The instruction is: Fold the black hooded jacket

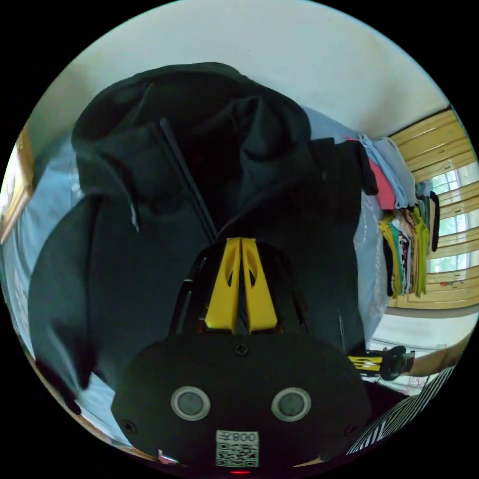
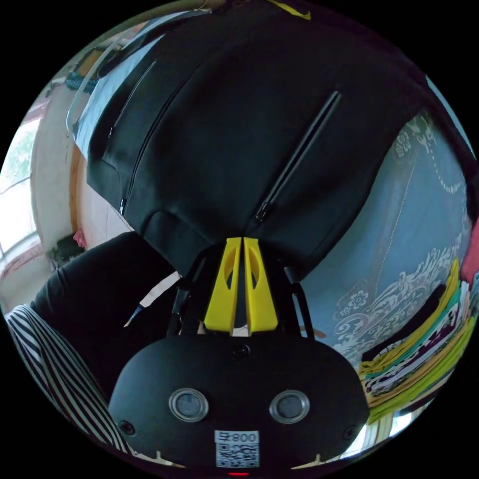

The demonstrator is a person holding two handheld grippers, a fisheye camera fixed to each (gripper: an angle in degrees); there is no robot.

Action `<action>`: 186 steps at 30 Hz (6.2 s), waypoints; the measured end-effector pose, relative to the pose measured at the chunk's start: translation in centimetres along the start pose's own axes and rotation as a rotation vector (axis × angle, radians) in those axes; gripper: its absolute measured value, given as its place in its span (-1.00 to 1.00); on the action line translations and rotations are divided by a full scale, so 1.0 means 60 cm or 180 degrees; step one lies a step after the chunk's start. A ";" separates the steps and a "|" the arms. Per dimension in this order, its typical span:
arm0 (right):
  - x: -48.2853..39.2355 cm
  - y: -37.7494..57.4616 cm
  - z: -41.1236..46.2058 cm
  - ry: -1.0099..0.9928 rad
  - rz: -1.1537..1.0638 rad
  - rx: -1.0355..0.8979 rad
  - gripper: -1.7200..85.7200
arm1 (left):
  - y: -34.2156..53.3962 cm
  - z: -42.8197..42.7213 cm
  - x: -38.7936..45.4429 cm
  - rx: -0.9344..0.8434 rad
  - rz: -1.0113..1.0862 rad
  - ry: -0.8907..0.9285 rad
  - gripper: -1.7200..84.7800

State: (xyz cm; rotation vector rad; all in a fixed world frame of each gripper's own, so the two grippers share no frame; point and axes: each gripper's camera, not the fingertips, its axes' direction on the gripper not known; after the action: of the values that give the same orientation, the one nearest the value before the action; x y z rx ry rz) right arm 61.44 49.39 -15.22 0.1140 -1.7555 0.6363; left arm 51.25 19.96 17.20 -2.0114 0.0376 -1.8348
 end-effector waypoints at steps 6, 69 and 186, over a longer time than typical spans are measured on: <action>0.023 0.025 0.002 -0.0089 0.0166 0.0120 -0.95 | -0.082 -0.009 -0.072 0.0059 -0.0463 0.0848 -0.96; 0.525 -0.007 -0.558 -0.1778 0.0105 0.2978 -0.74 | -0.329 -0.169 -0.258 0.1607 -0.1381 0.2602 -0.89; 0.622 -0.271 -0.487 -0.2324 0.0406 0.2229 -0.96 | 0.304 -0.292 -0.344 0.1420 -0.1879 0.2024 -0.79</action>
State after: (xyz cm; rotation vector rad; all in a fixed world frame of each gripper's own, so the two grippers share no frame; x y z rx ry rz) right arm 82.52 58.80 29.27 0.8050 -2.1502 1.4131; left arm 36.42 4.43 -7.35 -1.1400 -0.7789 -2.4883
